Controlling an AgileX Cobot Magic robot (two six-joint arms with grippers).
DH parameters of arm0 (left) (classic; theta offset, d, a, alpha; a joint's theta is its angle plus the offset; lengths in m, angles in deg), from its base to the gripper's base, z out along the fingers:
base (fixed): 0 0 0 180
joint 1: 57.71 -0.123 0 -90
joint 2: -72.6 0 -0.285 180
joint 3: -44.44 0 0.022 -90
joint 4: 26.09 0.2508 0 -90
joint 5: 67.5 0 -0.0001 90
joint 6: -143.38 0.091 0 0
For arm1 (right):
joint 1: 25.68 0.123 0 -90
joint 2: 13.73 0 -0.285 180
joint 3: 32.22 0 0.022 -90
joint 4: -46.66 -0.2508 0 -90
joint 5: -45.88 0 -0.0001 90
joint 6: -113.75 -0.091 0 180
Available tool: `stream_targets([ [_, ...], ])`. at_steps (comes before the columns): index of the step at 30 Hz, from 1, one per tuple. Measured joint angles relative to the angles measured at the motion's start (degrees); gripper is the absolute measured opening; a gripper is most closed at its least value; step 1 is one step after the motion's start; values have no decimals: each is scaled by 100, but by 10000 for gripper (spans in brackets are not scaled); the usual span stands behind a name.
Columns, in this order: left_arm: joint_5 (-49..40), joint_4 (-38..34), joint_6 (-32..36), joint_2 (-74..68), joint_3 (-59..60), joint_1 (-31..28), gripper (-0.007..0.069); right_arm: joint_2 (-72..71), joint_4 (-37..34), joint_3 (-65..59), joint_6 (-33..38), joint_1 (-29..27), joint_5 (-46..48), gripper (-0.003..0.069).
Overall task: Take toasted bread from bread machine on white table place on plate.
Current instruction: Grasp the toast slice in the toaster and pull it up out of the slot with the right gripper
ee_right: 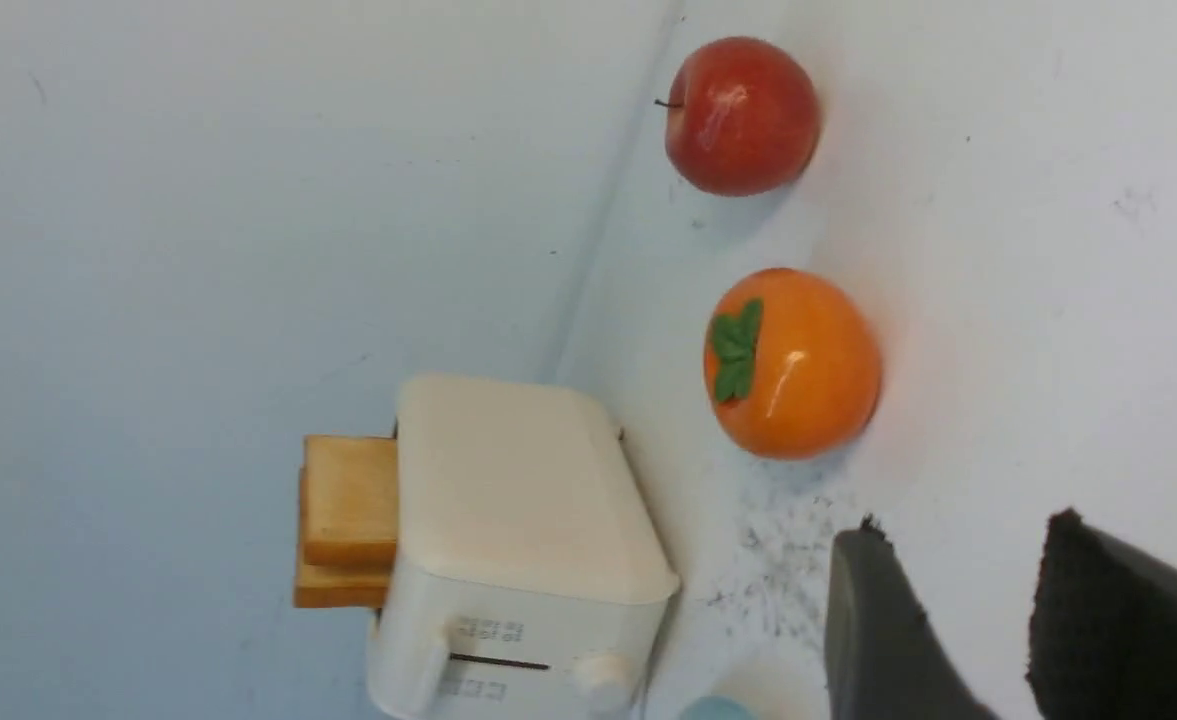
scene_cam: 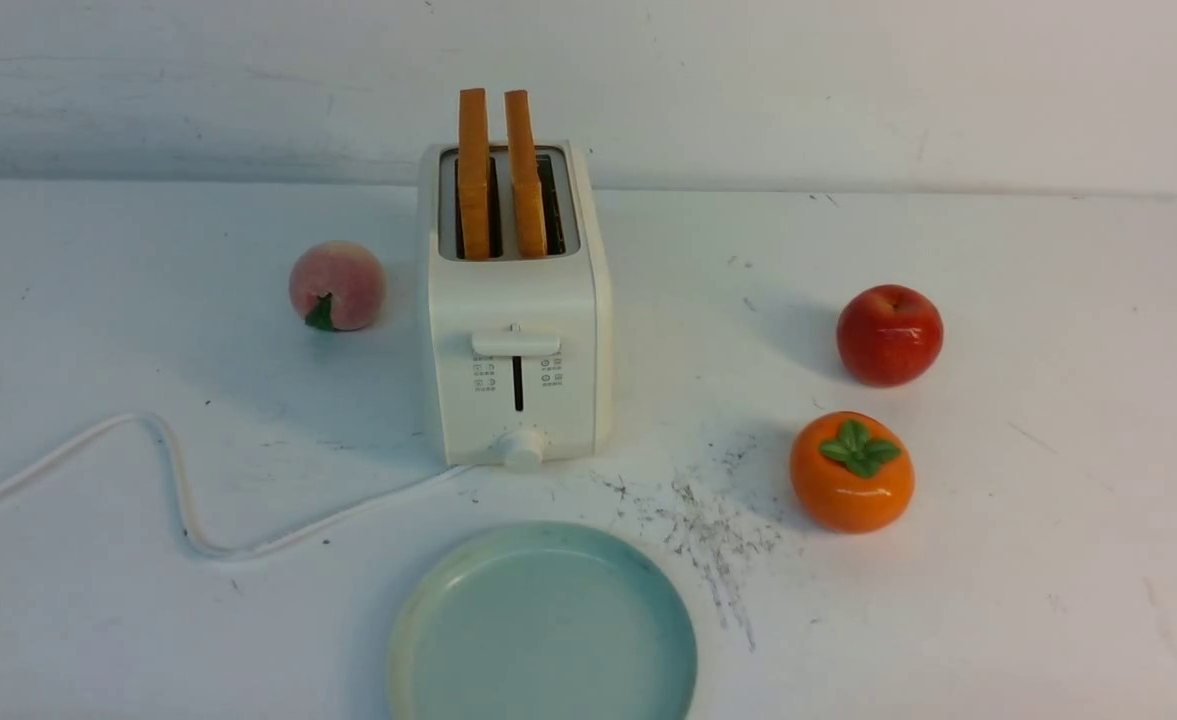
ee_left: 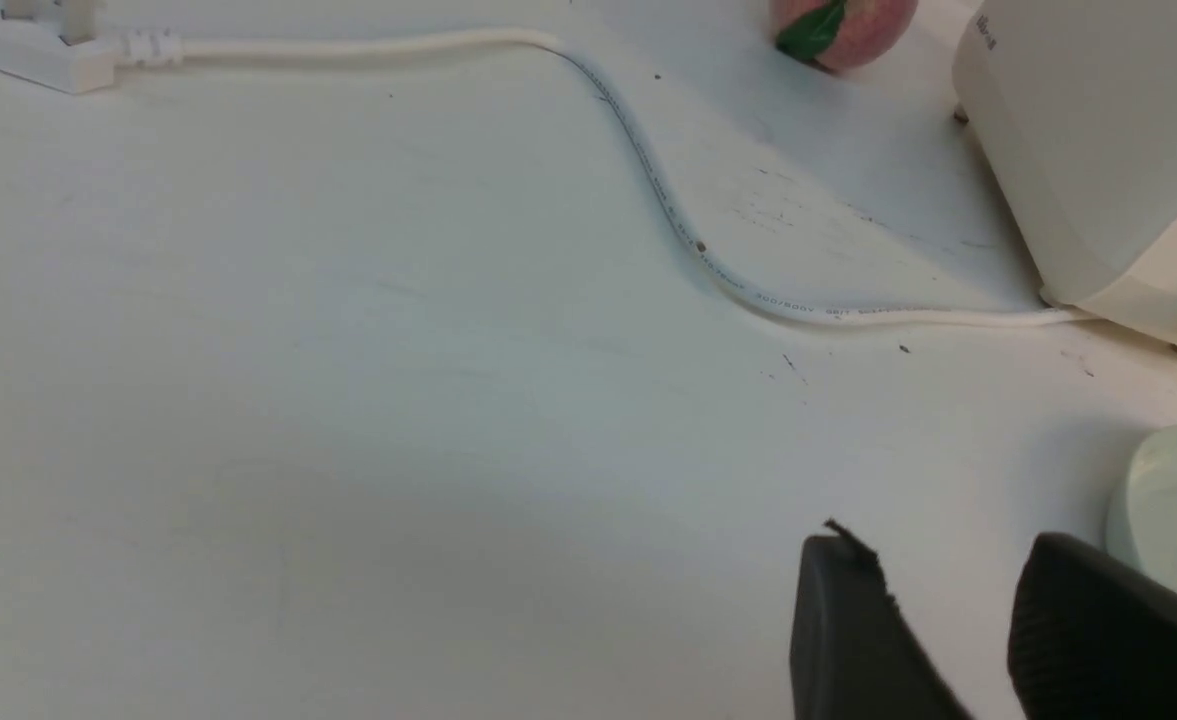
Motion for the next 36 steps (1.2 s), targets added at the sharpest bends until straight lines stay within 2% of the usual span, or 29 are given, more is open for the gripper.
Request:
stream_targets([
  [4, 15, -161, 0, 0, 0, 0, 239, 0, -267, 0, -32, 0, -162, 240],
  [9, 15, -240, 0, 0, 0, 0, 239, 0, -314, 90, 385, 0, -1071, 239],
  [11, 15, -321, 0, 0, 0, 0, 238, 35, -217, 485, 1126, 0, -1816, 239],
  [12, 15, -329, 0, 0, 0, 0, 238, 47, -213, 535, 1200, 0, -1864, 239],
  [13, 15, -413, 0, 0, 0, 0, 238, 245, -138, 1053, 1841, 0, -2133, 239],
  [14, 15, -437, 0, 0, 0, 0, 238, 317, -120, 1117, 2021, 0, -2144, 239],
  [15, 15, -575, 0, 0, 0, 0, 238, 707, -92, 1725, 2804, 0, -2068, 237],
  [16, 15, -575, 0, 0, 0, 0, 238, 951, -80, 2004, 3231, 0, -1924, 232],
  [19, 15, -698, 0, 0, 0, 0, 238, 1978, -44, 2986, 4668, 0, -839, 178],
  [20, 15, -705, 0, 0, 0, 0, 238, 2146, -36, 3121, 4837, 0, -623, 166],
  [21, 15, -711, 0, 0, 0, 0, 238, 2484, -13, 3383, 5129, 0, -160, 138],
  [22, 15, -713, 0, 0, 0, 0, 238, 3202, 16, 3811, 5544, 0, 716, 83],
  [25, 15, -731, 0, 0, 0, 0, 238, 4621, 48, 4618, 5841, 0, 2535, -9],
  [28, 15, -846, 0, 0, 0, 0, 238, 5794, -6, 5298, 6039, 0, 3886, -18],
  [30, 15, -974, 0, 0, 0, 0, 238, 6653, -346, 5770, 6395, 0, 4587, -15],
  [34, 15, -1334, -6, 0, 0, 0, 238, 7698, -1393, 6470, 7137, 189, 5026, -5],
  [36, 15, -1536, -6, 0, 0, 0, 238, 8194, -1731, 7011, 7342, 524, 5220, -5],
])
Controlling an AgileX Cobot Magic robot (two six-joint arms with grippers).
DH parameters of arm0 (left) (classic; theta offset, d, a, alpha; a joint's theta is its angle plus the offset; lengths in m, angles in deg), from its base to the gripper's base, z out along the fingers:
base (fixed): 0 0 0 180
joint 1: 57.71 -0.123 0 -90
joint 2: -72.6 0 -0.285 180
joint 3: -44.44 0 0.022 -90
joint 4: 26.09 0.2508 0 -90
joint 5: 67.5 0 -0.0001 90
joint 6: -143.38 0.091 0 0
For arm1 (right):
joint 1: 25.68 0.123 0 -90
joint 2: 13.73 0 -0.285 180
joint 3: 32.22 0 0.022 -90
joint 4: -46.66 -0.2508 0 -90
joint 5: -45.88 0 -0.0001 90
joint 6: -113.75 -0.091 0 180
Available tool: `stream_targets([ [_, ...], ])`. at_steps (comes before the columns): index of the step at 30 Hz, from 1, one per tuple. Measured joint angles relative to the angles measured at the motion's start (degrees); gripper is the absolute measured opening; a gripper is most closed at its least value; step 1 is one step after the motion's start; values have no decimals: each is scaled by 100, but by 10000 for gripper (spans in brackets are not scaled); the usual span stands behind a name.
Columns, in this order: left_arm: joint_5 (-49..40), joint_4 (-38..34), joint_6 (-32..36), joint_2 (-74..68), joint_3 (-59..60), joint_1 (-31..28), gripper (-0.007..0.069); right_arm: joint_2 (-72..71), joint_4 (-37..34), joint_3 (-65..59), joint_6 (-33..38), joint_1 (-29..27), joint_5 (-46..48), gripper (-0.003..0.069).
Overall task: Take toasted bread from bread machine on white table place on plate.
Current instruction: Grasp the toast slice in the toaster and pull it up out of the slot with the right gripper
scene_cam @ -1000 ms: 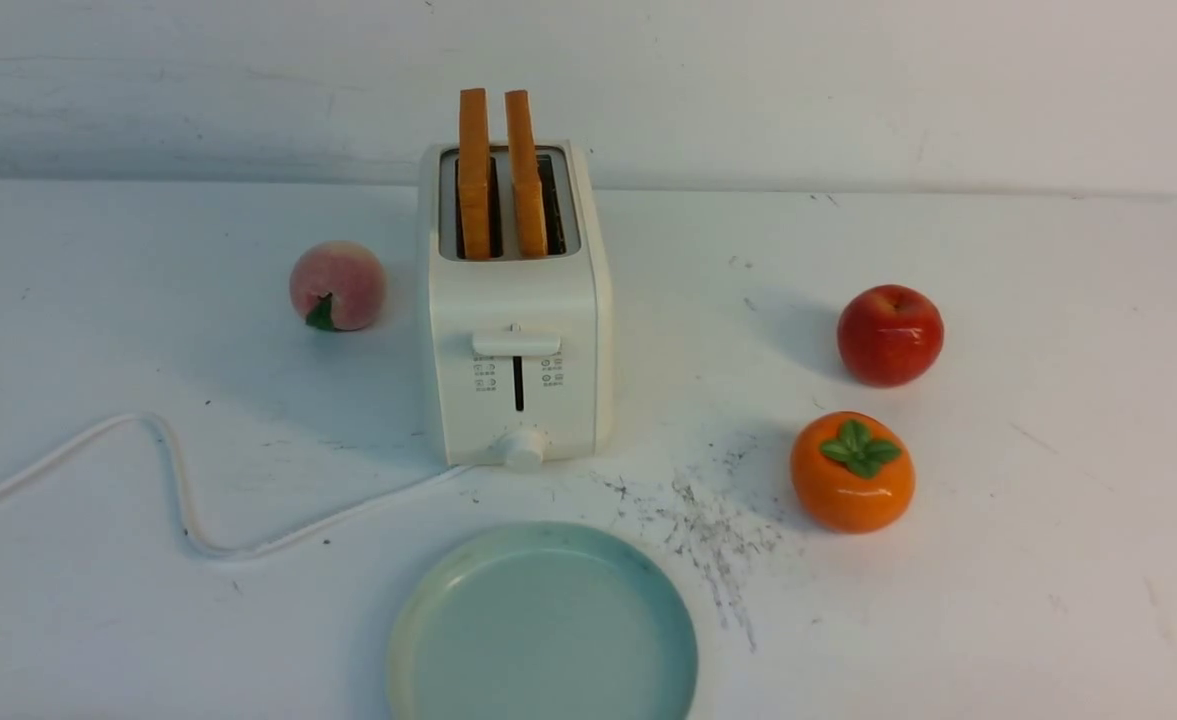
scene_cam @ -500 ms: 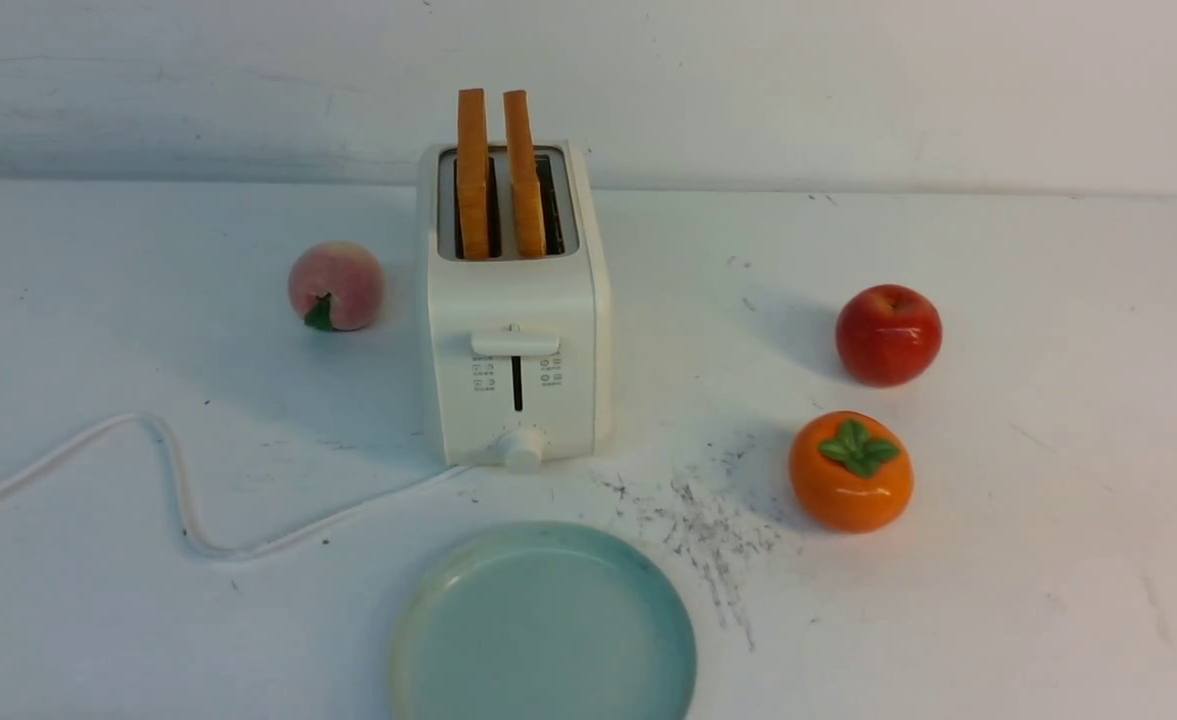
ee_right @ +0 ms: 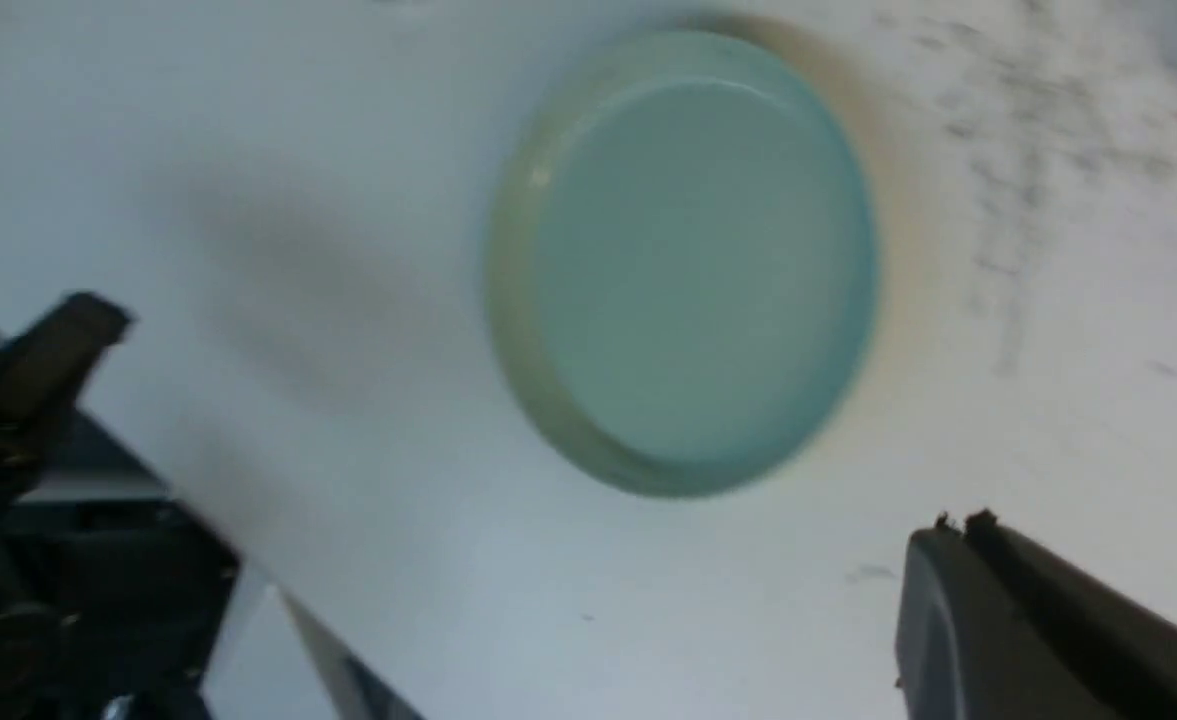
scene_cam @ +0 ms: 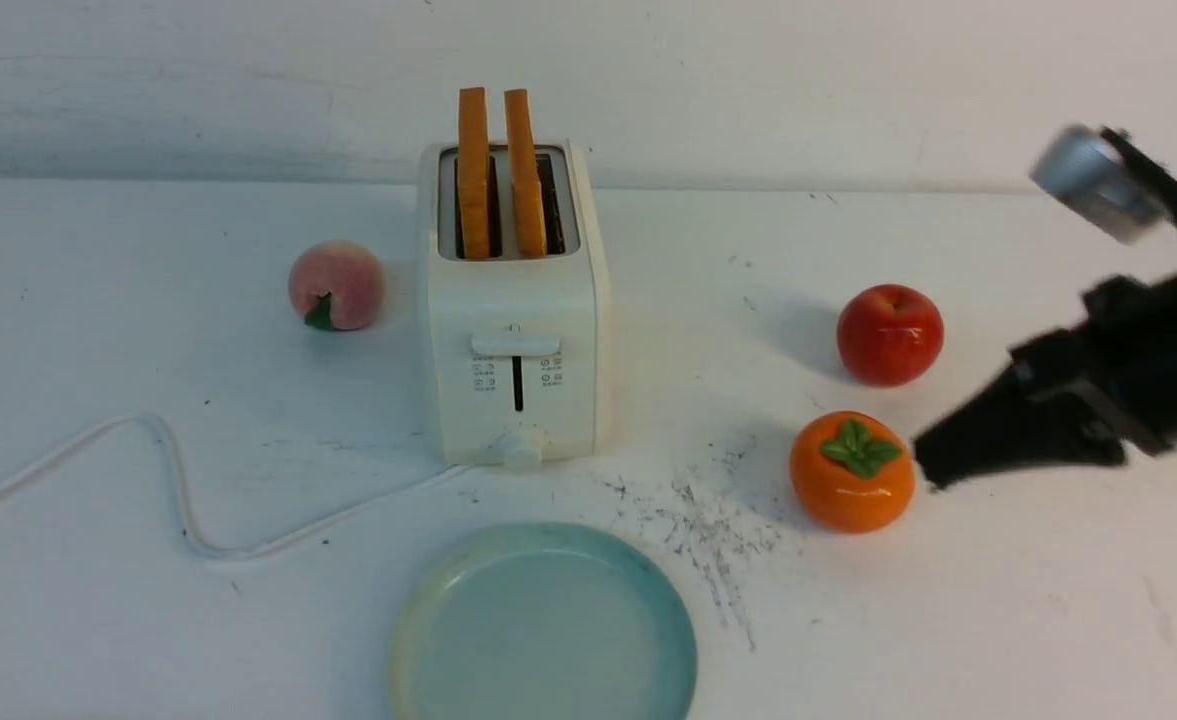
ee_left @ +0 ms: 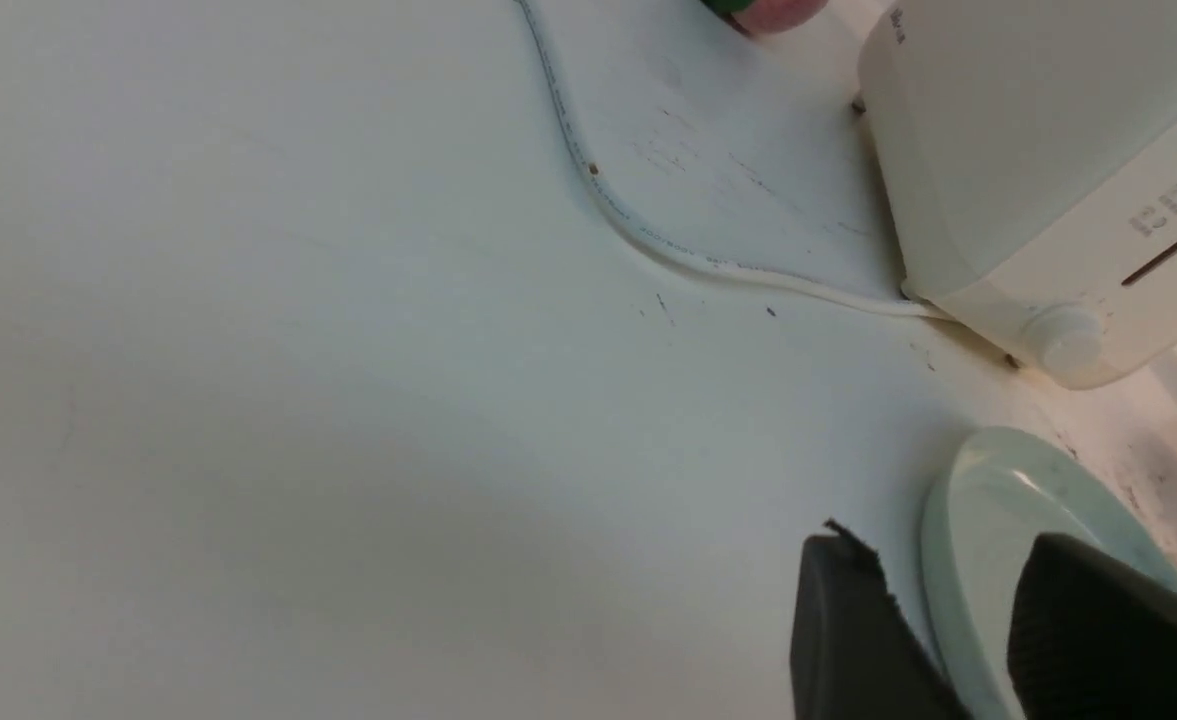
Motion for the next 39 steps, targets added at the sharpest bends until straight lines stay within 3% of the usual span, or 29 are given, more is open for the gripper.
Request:
stream_targets([
  [3, 0, -243, -2, 0, 0, 0, 238, 642, 61, 903, -46, 585, 203, -5],
  [5, 0, -360, -7, 0, 0, 0, 238, 1158, 488, 1782, -298, 1071, 157, -4],
  [11, 0, -417, -19, 0, 0, 0, 238, 2714, 2593, 4058, -1780, 2121, -169, 15],
  [16, 0, -423, -19, 0, 0, 0, 238, 3630, 3923, 5718, -2747, 2532, -157, 118],
  [17, 0, -423, -19, 0, 0, 0, 238, 3680, 3956, 5768, -2761, 2555, -157, 125],
  [19, 0, -423, -19, 0, 0, 0, 238, 3940, 4209, 6261, -2863, 2665, -301, 253],
  [23, 0, -423, -19, 0, 0, 0, 238, 4118, 4229, 6417, -2887, 2721, -830, 406],
  [27, 0, -423, -19, 0, 0, 0, 238, 4300, 4287, 6422, -2887, 2721, -1255, 517],
  [33, 0, -423, -19, 0, 0, 0, 238, 4515, 4520, 6422, -2887, 2721, -1674, 536],
  [39, 0, -423, -19, 0, 0, 0, 238, 4709, 4785, 6422, -2893, 2721, -2054, 497],
])
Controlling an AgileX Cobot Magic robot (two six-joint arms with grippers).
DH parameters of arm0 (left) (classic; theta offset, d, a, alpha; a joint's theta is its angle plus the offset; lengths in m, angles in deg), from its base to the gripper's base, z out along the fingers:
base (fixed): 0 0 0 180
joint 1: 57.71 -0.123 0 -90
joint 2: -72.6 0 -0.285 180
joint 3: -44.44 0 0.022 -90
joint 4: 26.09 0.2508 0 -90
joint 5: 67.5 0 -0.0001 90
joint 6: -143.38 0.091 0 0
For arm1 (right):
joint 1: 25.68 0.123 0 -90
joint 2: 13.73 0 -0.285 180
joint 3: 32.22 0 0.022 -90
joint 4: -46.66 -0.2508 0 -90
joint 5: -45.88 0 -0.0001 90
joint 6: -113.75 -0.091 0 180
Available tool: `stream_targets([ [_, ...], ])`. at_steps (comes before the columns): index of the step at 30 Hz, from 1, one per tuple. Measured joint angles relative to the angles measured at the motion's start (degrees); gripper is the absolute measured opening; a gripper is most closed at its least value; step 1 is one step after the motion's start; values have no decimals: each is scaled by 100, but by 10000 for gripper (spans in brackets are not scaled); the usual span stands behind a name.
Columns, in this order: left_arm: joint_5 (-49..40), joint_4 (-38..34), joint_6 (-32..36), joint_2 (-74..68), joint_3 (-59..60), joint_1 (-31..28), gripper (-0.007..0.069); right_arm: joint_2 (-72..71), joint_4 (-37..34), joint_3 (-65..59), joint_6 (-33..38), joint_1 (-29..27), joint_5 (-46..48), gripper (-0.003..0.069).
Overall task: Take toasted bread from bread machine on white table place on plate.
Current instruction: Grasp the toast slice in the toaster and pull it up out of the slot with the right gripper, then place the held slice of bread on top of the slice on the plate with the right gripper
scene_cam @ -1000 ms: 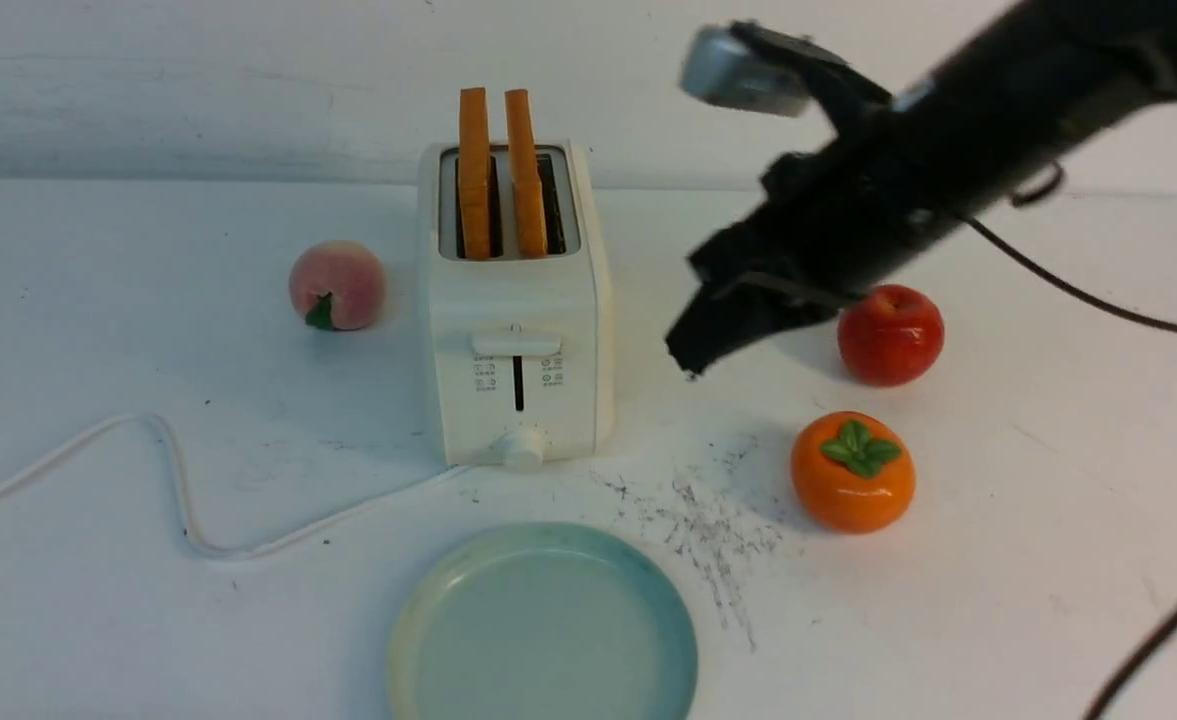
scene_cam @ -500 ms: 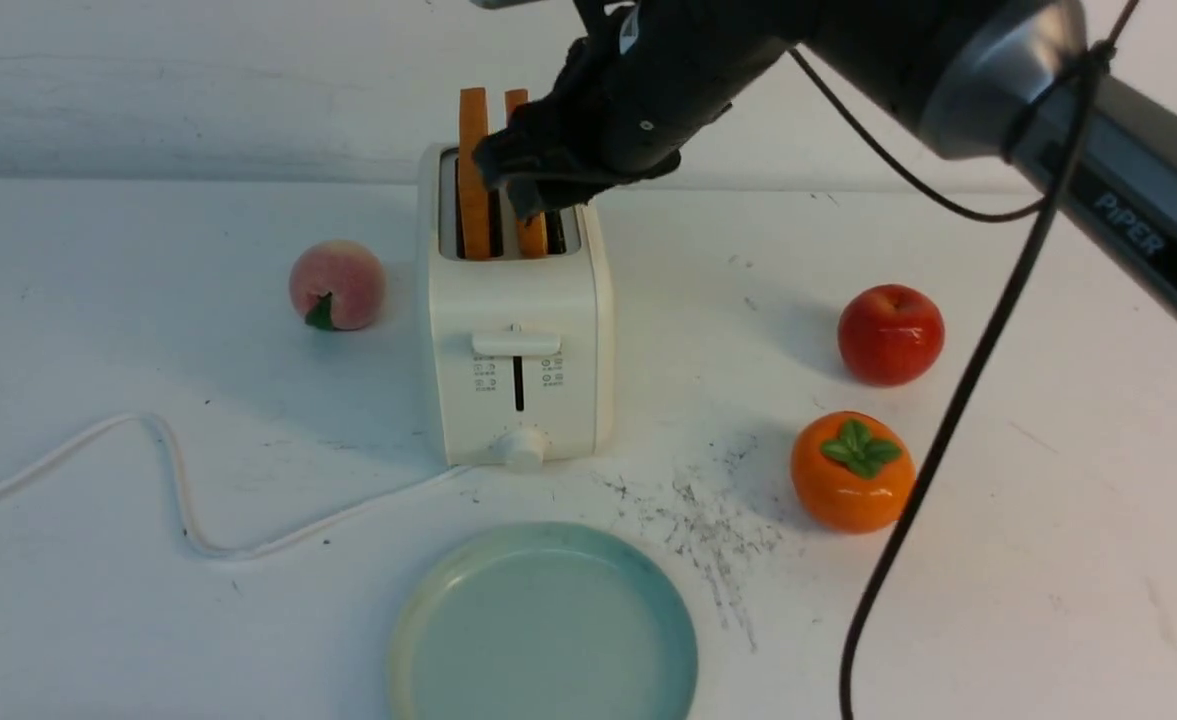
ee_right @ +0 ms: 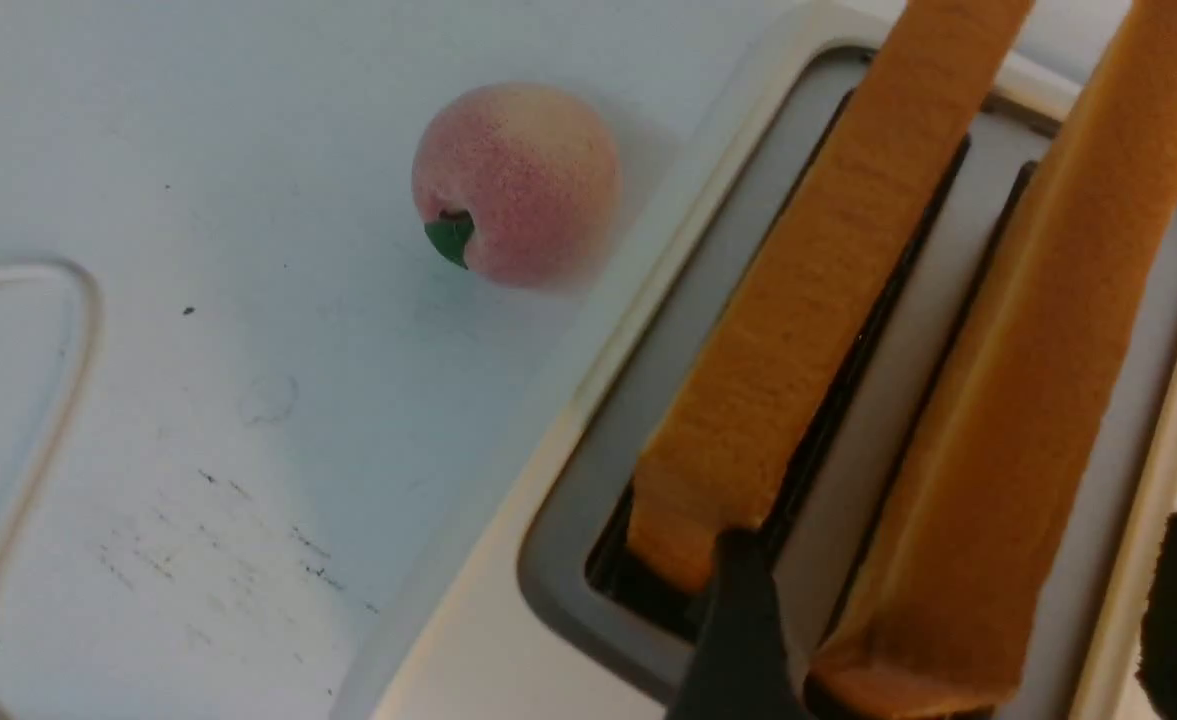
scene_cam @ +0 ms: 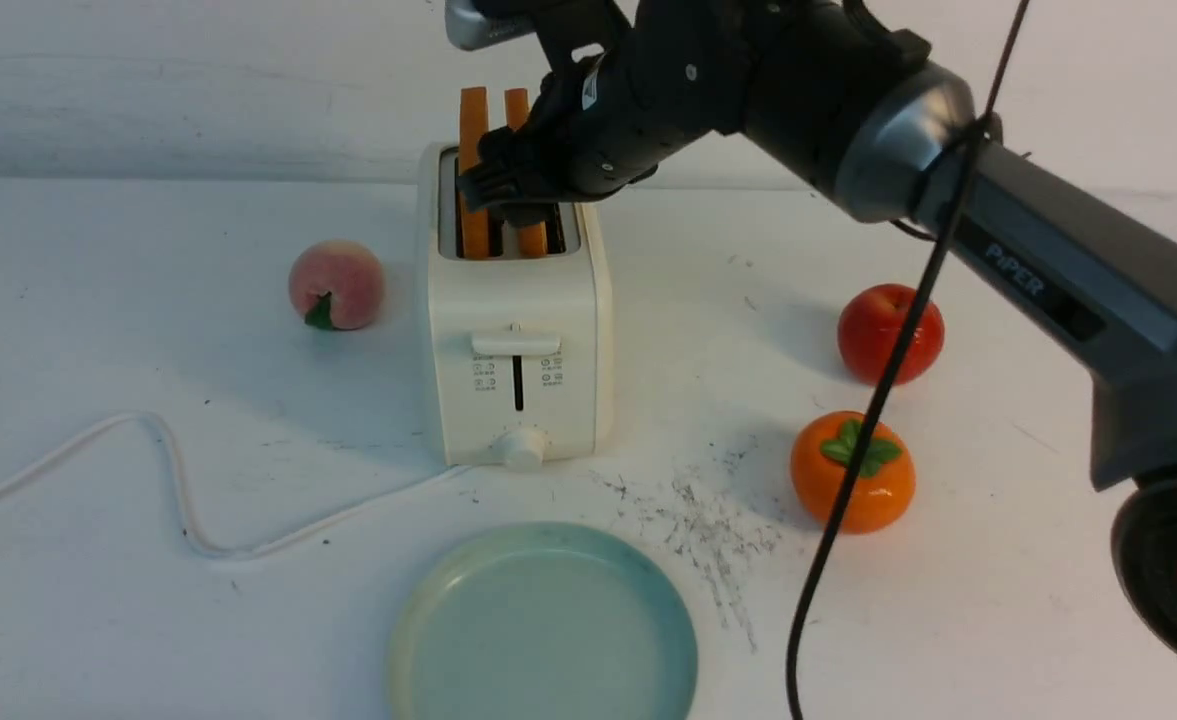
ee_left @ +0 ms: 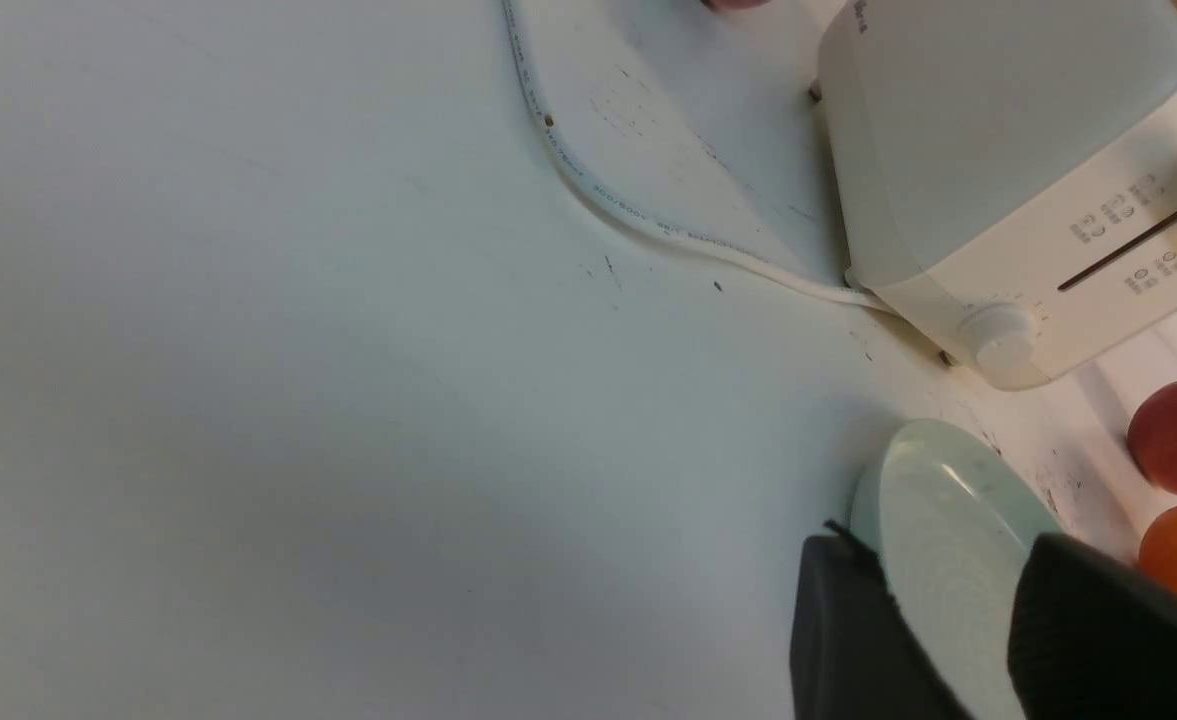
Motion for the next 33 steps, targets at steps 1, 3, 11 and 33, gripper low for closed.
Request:
stream_targets([
  [1, 0, 0, 0, 0, 0, 0, 239, 31, 1, 0, 0, 0, -91, 477],
  [3, 0, 0, 0, 0, 0, 0, 239, 106, 5, 0, 0, 0, -203, 436],
  [11, 0, 0, 0, 0, 0, 0, 239, 169, 230, -5, -10, 0, -246, 117],
  [33, 2, 18, 0, 0, 0, 0, 239, -3032, 2166, -254, -194, -59, 2597, 108],
])
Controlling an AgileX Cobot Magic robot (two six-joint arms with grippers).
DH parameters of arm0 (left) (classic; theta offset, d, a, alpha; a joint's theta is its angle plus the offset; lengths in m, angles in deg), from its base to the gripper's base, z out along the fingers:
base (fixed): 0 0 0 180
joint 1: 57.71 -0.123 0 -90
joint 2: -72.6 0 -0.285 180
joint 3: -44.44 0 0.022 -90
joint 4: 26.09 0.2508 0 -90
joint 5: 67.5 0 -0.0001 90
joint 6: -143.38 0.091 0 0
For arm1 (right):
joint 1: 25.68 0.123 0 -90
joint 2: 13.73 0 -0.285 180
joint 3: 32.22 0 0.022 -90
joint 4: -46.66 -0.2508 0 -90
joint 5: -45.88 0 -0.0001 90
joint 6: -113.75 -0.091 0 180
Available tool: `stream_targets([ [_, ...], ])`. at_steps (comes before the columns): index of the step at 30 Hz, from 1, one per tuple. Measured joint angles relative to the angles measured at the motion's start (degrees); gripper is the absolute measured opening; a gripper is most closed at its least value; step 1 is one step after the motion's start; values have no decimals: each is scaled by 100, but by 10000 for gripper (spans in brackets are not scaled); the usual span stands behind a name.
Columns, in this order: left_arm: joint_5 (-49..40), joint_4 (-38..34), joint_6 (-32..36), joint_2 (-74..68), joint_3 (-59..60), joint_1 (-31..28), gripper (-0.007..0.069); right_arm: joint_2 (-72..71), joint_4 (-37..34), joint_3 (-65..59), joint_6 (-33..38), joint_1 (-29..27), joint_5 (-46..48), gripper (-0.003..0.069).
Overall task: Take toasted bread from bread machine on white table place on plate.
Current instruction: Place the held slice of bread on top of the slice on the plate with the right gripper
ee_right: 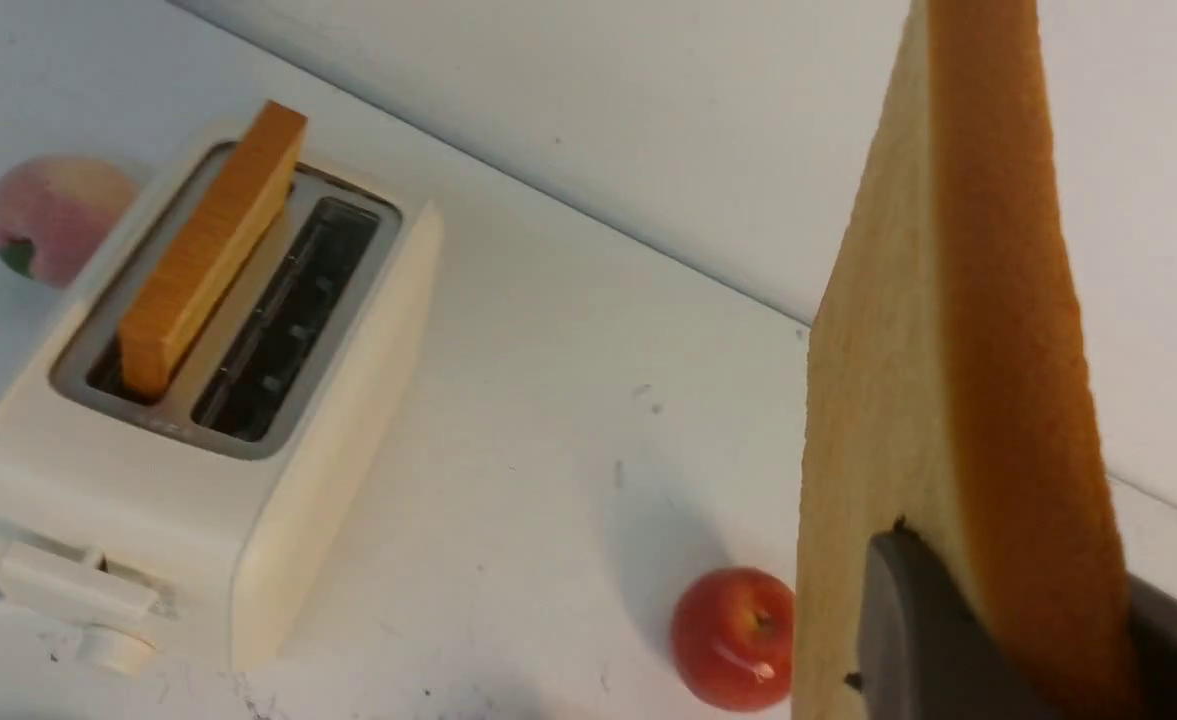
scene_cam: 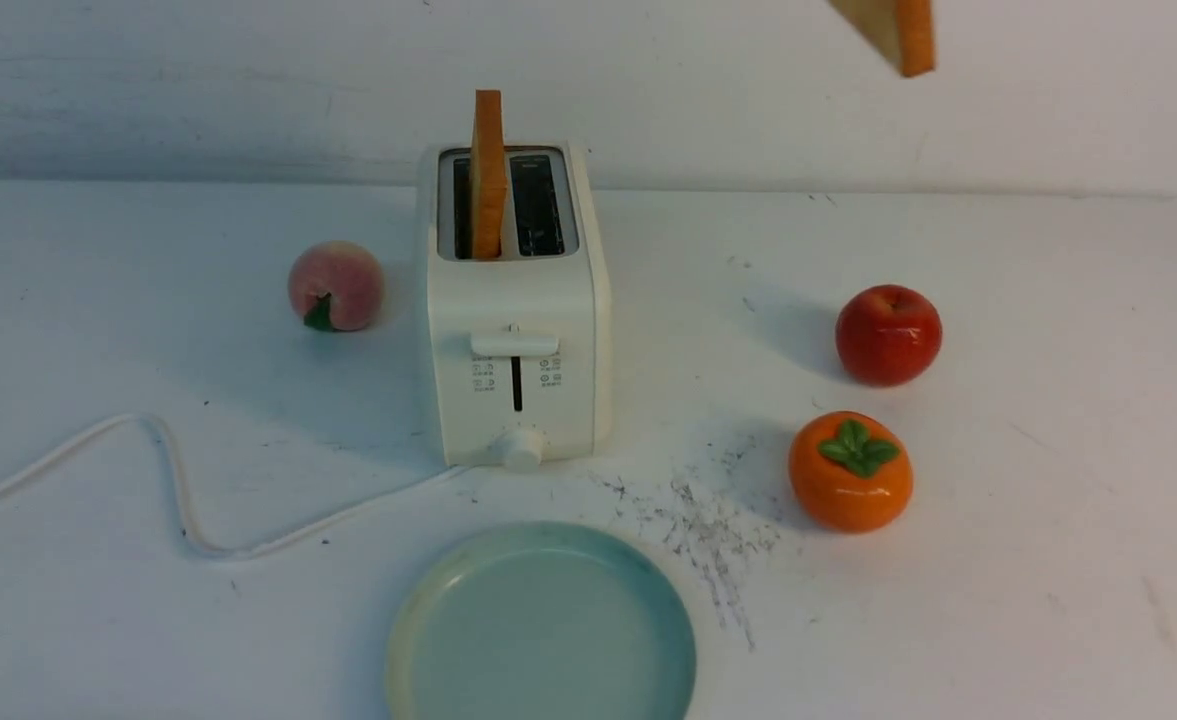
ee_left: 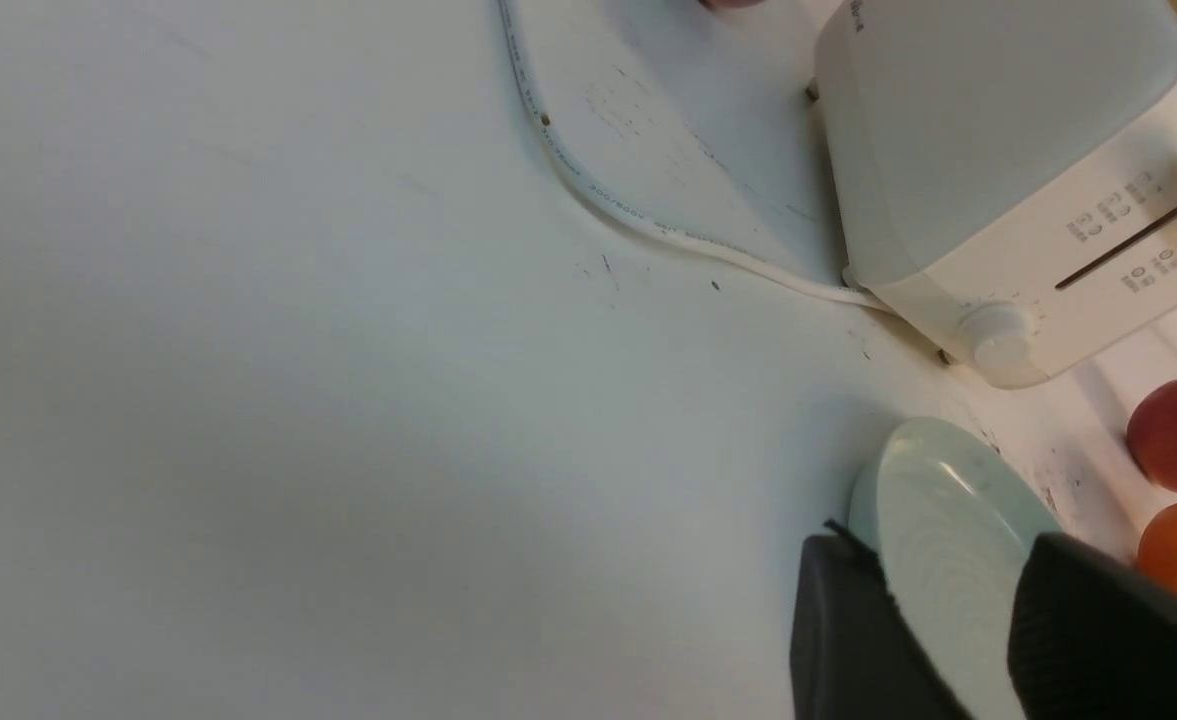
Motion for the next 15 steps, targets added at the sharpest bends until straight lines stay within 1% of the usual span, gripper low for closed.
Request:
stream_targets([
  [2, 0, 5, 0, 0, 0, 0, 239, -199, 21, -253, -57, -59, 0, 108],
  [5, 0, 6, 0, 0, 0, 0, 239, -826, 13, -1286, -210, -411, -5, 108],
  [8, 0, 6, 0, 0, 0, 0, 239, -1373, -154, -2668, -683, -903, -12, 108],
  [9, 0, 6, 0, 0, 0, 0, 239, -1555, -331, -3172, -844, -1069, -12, 108],
  [11, 0, 6, 0, 0, 0, 0, 239, -1908, -1002, -4306, -959, -1312, -134, 108],
  [12, 0, 6, 0, 0, 0, 0, 239, -1965, -1165, -4407, -943, -1334, -173, 108],
  [13, 0, 6, 0, 0, 0, 0, 239, -2138, -1920, -5280, -767, -1368, -741, 108],
  [15, 0, 6, 0, 0, 0, 0, 239, -2209, -3084, -6015, -266, -1368, -1445, 108],
])
